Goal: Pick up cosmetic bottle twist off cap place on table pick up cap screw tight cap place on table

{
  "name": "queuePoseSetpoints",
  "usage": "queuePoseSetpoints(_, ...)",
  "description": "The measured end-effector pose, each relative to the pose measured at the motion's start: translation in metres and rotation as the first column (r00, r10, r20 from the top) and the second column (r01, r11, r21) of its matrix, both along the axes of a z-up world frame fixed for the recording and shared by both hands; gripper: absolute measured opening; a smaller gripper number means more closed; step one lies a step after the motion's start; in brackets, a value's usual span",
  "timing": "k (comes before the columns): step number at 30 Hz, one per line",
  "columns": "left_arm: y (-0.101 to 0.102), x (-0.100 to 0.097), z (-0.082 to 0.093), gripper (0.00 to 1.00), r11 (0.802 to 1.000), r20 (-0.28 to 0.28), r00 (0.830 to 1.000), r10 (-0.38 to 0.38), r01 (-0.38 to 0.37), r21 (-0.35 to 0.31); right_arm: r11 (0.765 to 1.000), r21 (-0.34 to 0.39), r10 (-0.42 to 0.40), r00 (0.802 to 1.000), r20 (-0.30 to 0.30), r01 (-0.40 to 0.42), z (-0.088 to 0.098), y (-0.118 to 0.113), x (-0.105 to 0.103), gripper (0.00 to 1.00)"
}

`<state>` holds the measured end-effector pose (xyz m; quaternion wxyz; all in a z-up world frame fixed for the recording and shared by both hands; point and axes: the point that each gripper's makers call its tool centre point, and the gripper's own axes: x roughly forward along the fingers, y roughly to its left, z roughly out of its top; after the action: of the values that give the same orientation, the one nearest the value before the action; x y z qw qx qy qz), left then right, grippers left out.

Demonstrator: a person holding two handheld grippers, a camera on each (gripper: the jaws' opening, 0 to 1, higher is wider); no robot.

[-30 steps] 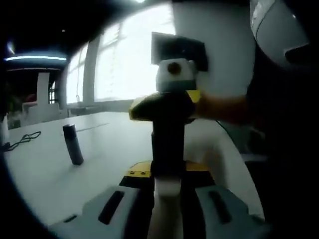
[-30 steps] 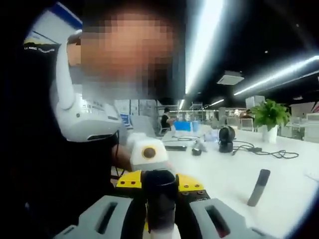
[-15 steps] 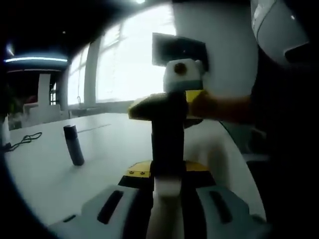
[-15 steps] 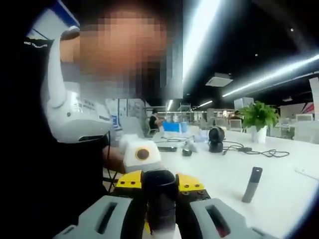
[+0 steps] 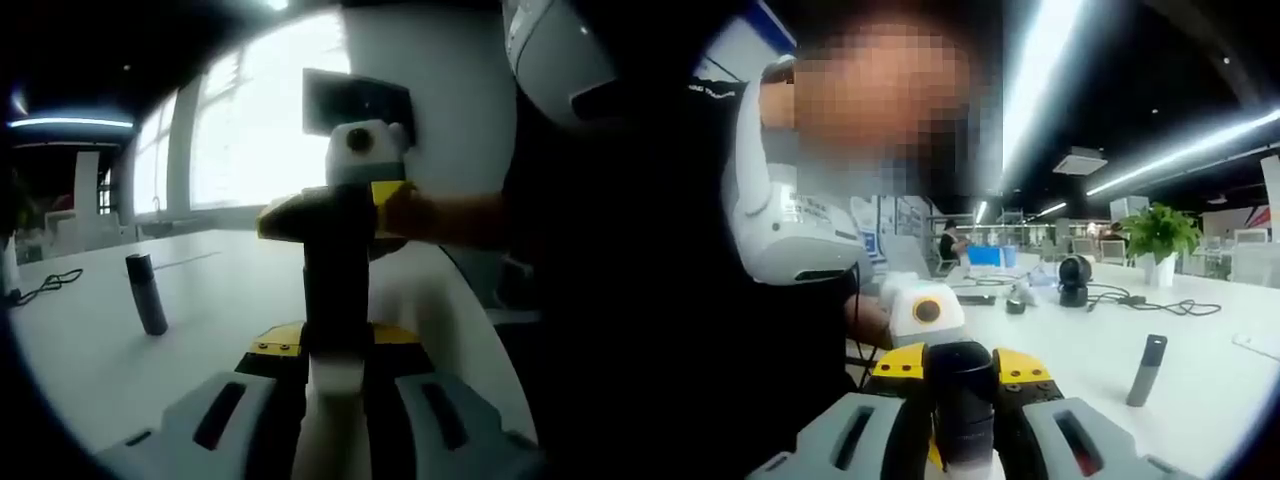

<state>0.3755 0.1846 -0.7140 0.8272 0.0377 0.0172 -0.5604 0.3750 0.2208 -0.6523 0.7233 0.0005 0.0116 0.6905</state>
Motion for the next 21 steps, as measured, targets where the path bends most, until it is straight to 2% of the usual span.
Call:
queuePoseSetpoints(8, -0.0002, -0.0005, 0.0005, 0.11, 1.000, 0.002, 1.000, -0.001, 0.001, -0.002, 1.000, -0.015, -0.004, 1.000, -0.027, 0.004, -0.0043, 0.0033, 0.0001, 0.19)
queuePoseSetpoints(9, -0.0002, -0.0007, 0.0007, 0.11, 1.000, 0.007, 1.000, -0.002, 0.002, -0.001, 1.000, -0.023, -0.005, 1.000, -0.025, 0.004, -0.0060, 0.0034, 0.0004, 0.21)
queuePoseSetpoints(12, -0.0004, -0.0011, 0.0011, 0.11, 1.000, 0.016, 1.000, -0.003, 0.003, -0.001, 1.000, -0.010, -0.018, 0.999, -0.039, 0.017, -0.0055, 0.0022, 0.0027, 0.34)
queuePoseSetpoints(21, -0.0003, -0.0010, 0.0009, 0.11, 1.000, 0.008, 1.000, -0.002, 0.002, -0.003, 0.999, -0.027, -0.030, 0.999, -0.029, 0.029, -0.0079, -0.0050, 0.0010, 0.33)
